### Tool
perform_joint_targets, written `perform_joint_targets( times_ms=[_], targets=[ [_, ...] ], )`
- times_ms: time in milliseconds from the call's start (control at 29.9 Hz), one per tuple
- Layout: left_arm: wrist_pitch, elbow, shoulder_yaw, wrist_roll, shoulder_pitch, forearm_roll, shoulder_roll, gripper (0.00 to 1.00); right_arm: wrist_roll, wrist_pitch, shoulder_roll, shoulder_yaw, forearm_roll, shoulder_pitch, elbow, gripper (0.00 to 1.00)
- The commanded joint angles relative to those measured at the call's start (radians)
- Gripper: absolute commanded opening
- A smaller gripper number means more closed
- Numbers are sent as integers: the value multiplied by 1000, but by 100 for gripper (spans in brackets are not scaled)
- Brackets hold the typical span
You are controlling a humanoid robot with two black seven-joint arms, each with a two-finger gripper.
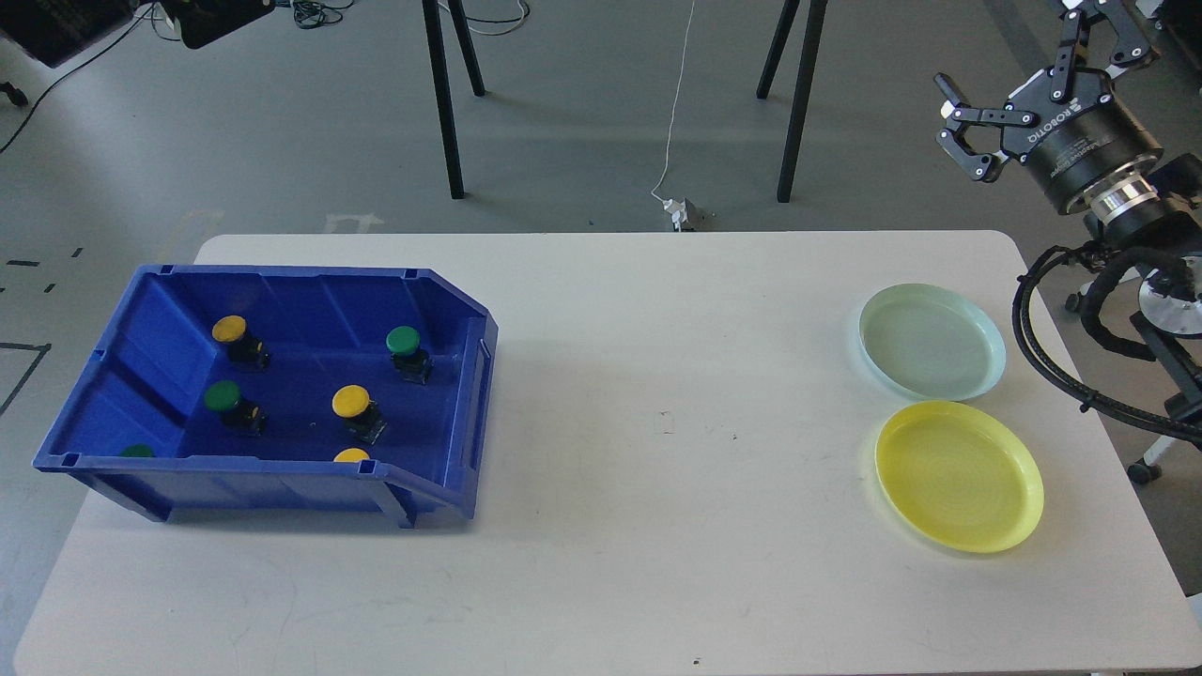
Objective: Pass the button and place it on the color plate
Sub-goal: 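Move the left gripper over the blue bin, then lower the left gripper into the bin and grasp a yellow-topped button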
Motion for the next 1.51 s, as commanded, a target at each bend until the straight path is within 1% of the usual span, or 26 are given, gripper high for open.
perform_joint_targets(
  times_ms=[0, 67, 100, 167, 201, 301, 502, 602, 703, 836, 937, 1271, 1472],
  targets=[
    [-1, -1, 51, -15, 1, 249, -16, 100, 0, 0, -8, 0, 2, -1, 1, 99],
    [-1, -1, 62, -52, 7, 459, -33, 100, 0, 0, -11, 1, 2, -3, 1, 99],
    [-1, -1, 77, -79, 6, 551, -47, 100, 0, 0, -11, 3, 2, -6, 1, 99],
    [-1, -1, 117, -124, 4, 654, -56, 100, 0, 0, -11, 6, 2, -9, 1, 99],
    [-1, -1, 140, -138, 4, 691, -59, 100, 0, 0, -11, 6, 2, -11, 1, 99],
    [-1, -4, 197, -153, 3, 794, -59, 100, 0, 0, -11, 8, 2, -18, 1, 99],
    [-1, 9, 284, -236, -3, 1018, -74, 100, 0, 0, -5, 6, 2, -21, 1, 99],
    [-1, 54, 326, -240, -6, 1087, -129, 100, 0, 0, -2, 6, 2, -21, 1, 99],
    [-1, 135, 376, -240, -6, 1133, -195, 100, 0, 0, -2, 6, 0, -21, 1, 99],
    [-1, 259, 477, -240, -5, 1233, -292, 100, 0, 0, -3, 6, 0, -23, 0, 99],
    [-1, 331, 499, -240, -3, 1253, -338, 100, 0, 0, -10, 6, 2, -29, 1, 99],
    [-1, 471, 524, -240, -5, 1325, -387, 100, 0, 0, -14, 20, 2, -44, 1, 99],
    [-1, 539, 527, -240, 14, 1428, -403, 100, 0, 0, -14, 21, 2, -53, 1, 99]
  ],
)
